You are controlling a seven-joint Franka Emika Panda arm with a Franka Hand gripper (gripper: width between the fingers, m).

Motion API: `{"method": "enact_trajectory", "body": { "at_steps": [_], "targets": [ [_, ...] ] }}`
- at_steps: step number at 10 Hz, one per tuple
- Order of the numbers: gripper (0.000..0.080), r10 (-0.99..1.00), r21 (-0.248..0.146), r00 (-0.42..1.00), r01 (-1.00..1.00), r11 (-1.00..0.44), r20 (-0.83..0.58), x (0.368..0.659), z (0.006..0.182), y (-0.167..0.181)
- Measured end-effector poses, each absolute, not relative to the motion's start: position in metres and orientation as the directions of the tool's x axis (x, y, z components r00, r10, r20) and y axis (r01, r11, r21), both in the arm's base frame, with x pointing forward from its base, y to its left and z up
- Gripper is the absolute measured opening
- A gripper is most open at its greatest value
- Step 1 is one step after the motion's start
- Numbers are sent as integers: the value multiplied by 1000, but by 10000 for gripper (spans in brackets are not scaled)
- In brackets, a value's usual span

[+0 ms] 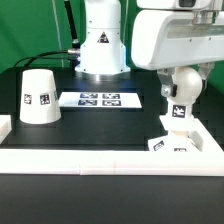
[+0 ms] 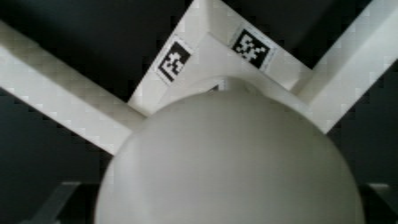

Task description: Assemble lamp

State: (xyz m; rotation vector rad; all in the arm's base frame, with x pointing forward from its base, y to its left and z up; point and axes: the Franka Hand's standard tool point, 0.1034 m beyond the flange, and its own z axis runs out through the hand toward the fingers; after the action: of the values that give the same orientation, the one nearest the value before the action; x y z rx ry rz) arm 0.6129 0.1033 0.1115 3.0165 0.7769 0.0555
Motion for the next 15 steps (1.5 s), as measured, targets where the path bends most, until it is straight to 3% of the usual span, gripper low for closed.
{"method": "enact_trajectory", "body": {
  "at_steps": [4, 7, 11, 15],
  "targets": [
    [577, 132, 21, 991, 131, -991, 37, 613, 111, 101],
    [577, -168, 11, 985, -168, -986, 27, 611, 111, 100],
    [577, -448, 2, 894, -448, -894, 17, 610, 111, 99],
    [577, -713, -24, 701, -713, -701, -18, 609, 111, 99]
  ]
}}
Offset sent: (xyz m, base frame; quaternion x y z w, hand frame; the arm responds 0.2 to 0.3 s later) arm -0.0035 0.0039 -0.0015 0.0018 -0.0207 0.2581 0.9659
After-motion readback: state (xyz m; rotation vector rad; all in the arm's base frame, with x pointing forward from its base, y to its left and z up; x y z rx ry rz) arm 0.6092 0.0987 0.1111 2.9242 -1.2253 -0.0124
